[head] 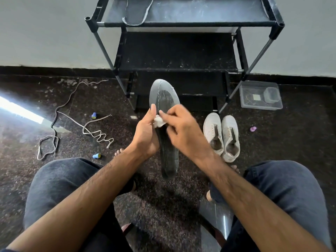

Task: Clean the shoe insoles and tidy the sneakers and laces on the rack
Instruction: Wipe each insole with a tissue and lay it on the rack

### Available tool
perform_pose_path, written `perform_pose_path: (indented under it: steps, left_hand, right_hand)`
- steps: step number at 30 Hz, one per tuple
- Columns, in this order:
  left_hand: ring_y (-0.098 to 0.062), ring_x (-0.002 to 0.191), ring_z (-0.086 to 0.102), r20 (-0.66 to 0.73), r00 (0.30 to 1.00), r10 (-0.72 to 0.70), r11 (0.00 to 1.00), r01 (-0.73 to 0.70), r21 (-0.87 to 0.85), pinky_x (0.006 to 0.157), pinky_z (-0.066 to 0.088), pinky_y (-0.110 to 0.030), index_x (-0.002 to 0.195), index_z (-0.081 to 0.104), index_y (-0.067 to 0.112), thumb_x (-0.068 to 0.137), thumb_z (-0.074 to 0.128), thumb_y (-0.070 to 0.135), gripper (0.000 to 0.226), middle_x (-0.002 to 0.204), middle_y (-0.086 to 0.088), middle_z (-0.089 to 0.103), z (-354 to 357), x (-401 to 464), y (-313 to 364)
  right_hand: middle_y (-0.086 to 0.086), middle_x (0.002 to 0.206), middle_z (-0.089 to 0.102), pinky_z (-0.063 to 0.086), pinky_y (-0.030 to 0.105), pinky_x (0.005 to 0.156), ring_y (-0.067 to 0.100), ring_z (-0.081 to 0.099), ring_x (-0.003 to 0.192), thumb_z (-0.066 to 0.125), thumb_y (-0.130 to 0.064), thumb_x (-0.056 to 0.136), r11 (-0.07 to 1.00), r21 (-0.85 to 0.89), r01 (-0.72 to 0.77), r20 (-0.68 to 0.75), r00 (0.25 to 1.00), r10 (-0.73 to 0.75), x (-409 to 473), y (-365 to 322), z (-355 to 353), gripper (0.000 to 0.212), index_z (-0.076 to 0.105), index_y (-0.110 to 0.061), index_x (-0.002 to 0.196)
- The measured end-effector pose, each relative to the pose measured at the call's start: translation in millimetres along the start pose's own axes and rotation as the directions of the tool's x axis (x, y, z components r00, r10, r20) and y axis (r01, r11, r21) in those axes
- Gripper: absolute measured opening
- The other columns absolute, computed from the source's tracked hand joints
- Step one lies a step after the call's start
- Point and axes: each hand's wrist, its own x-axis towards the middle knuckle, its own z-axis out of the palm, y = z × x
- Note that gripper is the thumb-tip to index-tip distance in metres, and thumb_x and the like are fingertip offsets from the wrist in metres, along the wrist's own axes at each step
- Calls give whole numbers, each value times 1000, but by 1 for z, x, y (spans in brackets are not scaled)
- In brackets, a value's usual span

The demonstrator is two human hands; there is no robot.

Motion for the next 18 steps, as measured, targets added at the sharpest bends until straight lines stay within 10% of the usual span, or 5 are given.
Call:
perform_pose_path:
  steps: [6,12,18]
  left_hand:
    - [-44,130,58,16,999,-32,999,32,-28,113,45,-49,145,51,6,107,43,46,56,139,-30,58,-6,4,4]
    - [-45,124,62,-30,999,-33,998,32,-58,93,59,-49,146,49,4,107,40,48,60,136,-34,59,-7,7,5]
    - [-29,110,72,-27,999,-23,1000,22,-2,81,62,-40,142,55,6,110,39,39,49,127,-20,70,1,3,-1]
  right_hand:
    - [5,103,52,54,37,75,19,47,89,50,-9,103,960,-181,214,235,957,-169,-9,-6,7,30,64,-2,128]
    - [-1,92,60,45,20,63,9,55,76,68,-4,91,983,179,30,480,870,-114,-6,7,-28,21,81,-11,106]
    - [2,98,65,53,19,78,9,61,87,71,-1,90,996,54,-77,-122,989,83,7,19,-29,27,75,-5,117]
